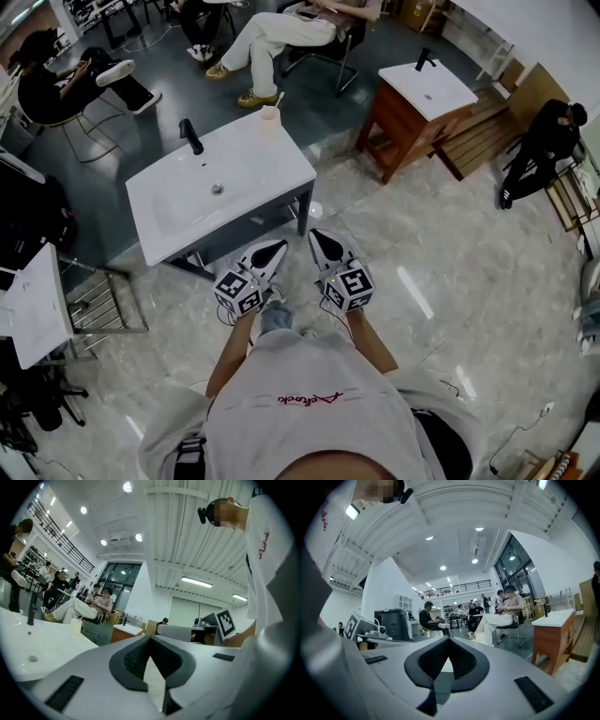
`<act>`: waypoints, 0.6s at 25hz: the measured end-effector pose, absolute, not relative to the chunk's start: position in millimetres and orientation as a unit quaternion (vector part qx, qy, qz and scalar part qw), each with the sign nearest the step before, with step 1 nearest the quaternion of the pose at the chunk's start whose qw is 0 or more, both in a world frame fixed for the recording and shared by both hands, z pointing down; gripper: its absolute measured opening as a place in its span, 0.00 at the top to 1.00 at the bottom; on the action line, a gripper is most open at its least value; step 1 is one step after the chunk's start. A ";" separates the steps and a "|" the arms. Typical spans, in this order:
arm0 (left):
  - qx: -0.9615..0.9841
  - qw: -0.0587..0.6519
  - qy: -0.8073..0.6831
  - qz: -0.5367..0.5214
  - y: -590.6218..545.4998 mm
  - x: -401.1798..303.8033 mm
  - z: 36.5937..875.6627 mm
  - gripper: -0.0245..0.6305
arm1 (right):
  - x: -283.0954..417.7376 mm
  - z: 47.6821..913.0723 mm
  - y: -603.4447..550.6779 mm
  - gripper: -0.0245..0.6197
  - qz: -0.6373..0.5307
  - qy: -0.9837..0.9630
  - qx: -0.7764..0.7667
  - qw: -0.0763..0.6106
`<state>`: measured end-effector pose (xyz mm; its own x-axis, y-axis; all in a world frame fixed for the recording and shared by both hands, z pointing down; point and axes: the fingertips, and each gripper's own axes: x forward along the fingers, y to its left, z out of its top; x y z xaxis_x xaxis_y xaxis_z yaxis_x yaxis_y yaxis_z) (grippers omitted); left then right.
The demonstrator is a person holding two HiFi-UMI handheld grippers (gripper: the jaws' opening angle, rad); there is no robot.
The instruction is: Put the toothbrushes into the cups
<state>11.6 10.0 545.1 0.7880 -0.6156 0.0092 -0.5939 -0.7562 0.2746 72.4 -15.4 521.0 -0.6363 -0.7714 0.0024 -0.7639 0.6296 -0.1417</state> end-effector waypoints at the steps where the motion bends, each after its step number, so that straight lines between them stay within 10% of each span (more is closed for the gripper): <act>1: 0.936 0.133 -0.323 -0.040 19.2 14.8 546.1 0.94 | 76.5 522.2 -6.8 0.95 -0.066 0.901 -0.427 0.029; 15: 0.938 0.124 -0.321 -0.037 103.9 39.1 549.1 0.94 | 99.6 529.4 83.3 0.95 -0.064 0.898 -0.434 0.036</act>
<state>39.1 103.9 549.1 0.7911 -0.6117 0.0093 -0.5932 -0.7633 0.2557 99.6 83.3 529.4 -0.6200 -0.7845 -0.0093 -0.7754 0.6145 -0.1454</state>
